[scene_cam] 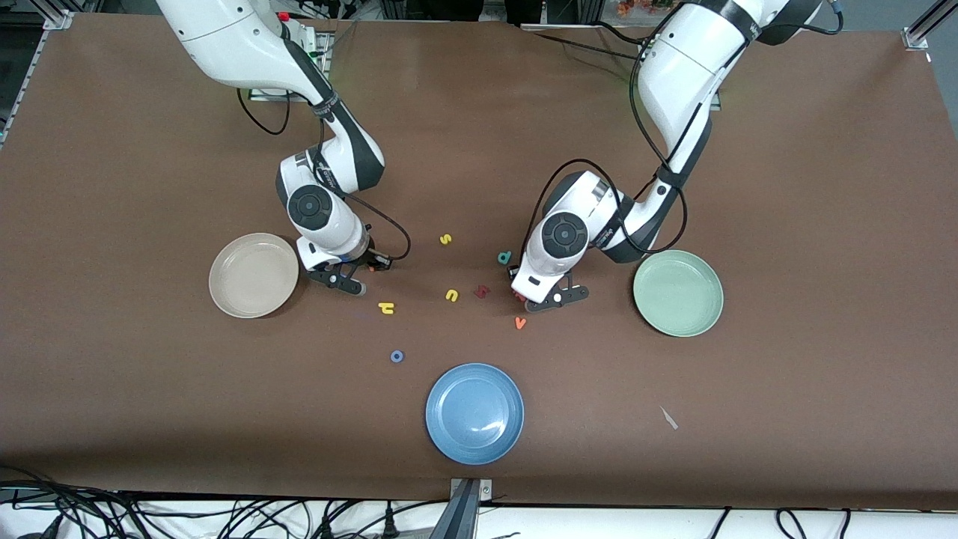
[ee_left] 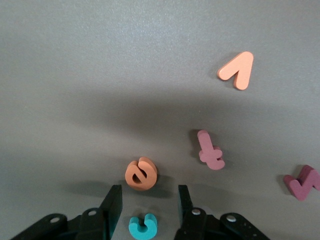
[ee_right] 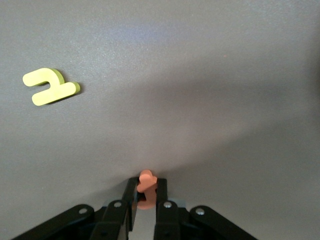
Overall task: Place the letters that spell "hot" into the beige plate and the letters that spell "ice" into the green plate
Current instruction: 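Grasp the orange 3 with the right gripper while the left gripper grasps the orange letter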
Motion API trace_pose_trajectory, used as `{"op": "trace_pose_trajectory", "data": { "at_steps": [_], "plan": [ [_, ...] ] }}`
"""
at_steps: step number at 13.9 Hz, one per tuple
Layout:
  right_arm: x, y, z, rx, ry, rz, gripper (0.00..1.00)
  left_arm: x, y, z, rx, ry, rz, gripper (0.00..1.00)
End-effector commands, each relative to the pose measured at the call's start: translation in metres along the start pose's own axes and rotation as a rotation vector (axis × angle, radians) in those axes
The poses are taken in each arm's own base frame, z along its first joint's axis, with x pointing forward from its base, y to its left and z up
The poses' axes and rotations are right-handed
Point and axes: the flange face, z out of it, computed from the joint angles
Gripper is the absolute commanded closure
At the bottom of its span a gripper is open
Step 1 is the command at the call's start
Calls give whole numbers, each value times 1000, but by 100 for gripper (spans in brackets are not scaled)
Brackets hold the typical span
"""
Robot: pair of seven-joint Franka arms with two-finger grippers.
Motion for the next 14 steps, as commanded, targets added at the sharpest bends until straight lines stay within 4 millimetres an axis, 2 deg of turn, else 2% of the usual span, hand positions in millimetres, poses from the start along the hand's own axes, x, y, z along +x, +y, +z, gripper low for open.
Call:
{"op": "trace_pose_trajectory", "data": {
  "at_steps": [1, 4, 6, 7, 9, 11, 12, 14],
  "plan": [
    [-3, -1, 4, 3, -15, 4, 100, 2, -1, 0, 16, 32, 4, 49],
    [16, -1, -20, -35, -52, -28, 100, 4, -3, 3, 20, 36, 6, 54],
    [41, 25, -45, -89, -91, -100, 100, 6, -5, 8, 42, 54, 24, 55],
    [49, 35, -58, -91, -87, -141, 100, 7, -5, 8, 41, 54, 21, 59],
    [67, 64, -63, -110, -93, -211, 100, 7, -5, 6, 40, 57, 20, 72],
    [81, 90, -63, -124, -96, -291, 100, 8, -5, 6, 37, 59, 19, 94],
    [88, 101, -65, -128, -95, -319, 100, 8, -5, 6, 38, 59, 21, 100],
    [104, 134, -76, -135, -87, -379, 100, 13, -7, -4, 35, 63, 16, 100]
  ]
}}
